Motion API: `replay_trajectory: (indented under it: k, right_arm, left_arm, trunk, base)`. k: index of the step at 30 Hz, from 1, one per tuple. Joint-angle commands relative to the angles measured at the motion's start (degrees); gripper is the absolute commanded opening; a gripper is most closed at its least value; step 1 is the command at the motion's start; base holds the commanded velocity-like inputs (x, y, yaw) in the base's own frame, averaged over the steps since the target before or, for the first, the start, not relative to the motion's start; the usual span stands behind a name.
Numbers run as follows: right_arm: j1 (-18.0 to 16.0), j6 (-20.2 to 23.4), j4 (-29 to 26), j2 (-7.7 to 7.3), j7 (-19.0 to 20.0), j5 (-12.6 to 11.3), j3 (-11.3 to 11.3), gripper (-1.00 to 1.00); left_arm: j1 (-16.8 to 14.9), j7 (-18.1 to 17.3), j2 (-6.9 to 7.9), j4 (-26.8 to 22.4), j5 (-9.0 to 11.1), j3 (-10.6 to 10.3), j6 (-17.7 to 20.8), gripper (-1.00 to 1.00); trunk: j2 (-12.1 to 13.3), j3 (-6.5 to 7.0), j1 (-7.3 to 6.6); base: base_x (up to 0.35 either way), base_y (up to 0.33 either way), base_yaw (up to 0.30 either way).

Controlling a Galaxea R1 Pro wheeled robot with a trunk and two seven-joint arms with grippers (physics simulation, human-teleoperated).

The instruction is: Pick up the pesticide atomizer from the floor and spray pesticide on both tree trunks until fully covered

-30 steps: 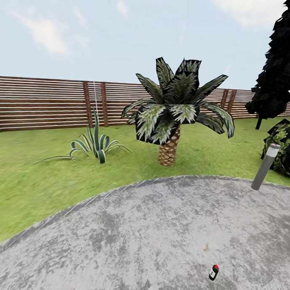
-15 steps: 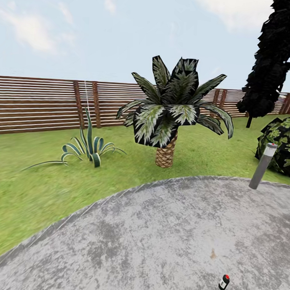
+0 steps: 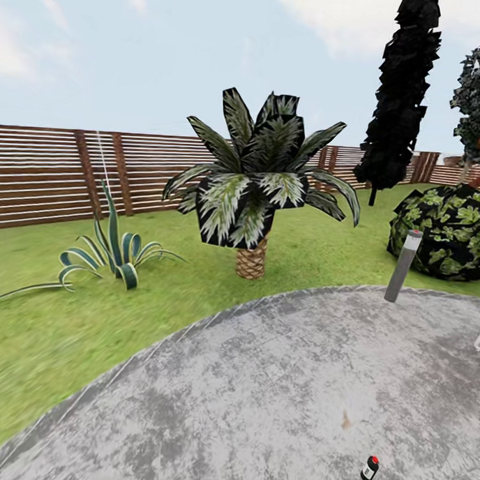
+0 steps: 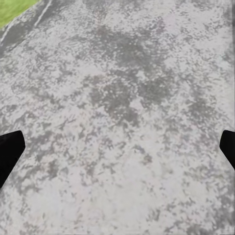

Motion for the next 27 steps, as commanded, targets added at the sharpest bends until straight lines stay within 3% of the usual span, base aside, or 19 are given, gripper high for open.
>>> replay_trajectory:
  k: [1, 5, 19, 27]
  right_arm:
    - [-0.04, -0.16, 0.03, 0.01, -0.02, 0.01, -0.04, 1.0]
    - [-0.04, -0.16, 0.03, 0.01, -0.02, 0.01, -0.04, 1.0]
    - [-0.04, -0.21, 0.03, 0.06, -0.1, 0.01, -0.04, 1.0]
    - [-0.04, -0.19, 0.03, 0.04, -0.08, -0.02, -0.04, 1.0]
  left_arm:
    - [-0.02, 0.01, -0.01, 0.04, 0.02, 0.11, -0.18, 1.0]
    - [-0.02, 0.01, -0.01, 0.04, 0.02, 0.11, -0.18, 1.0]
    - [-0.02, 0.01, -0.01, 0.04, 0.02, 0.11, -0.18, 1.0]
    - [-0.02, 0.01, -0.01, 0.04, 0.02, 0.11, -0.18, 1.0]
  trunk:
    - [-0.02, -0.06, 0.02]
    - [-0.02, -0.06, 0.02]
    - [-0.02, -0.06, 0.02]
    - [-0.02, -0.06, 0.02]
  base:
    - [0.252, 0.248, -0.287]
    - [0.256, 0.247, -0.213]
    - [0.262, 0.245, -0.023]
    - [0.263, 0.245, -0.24]
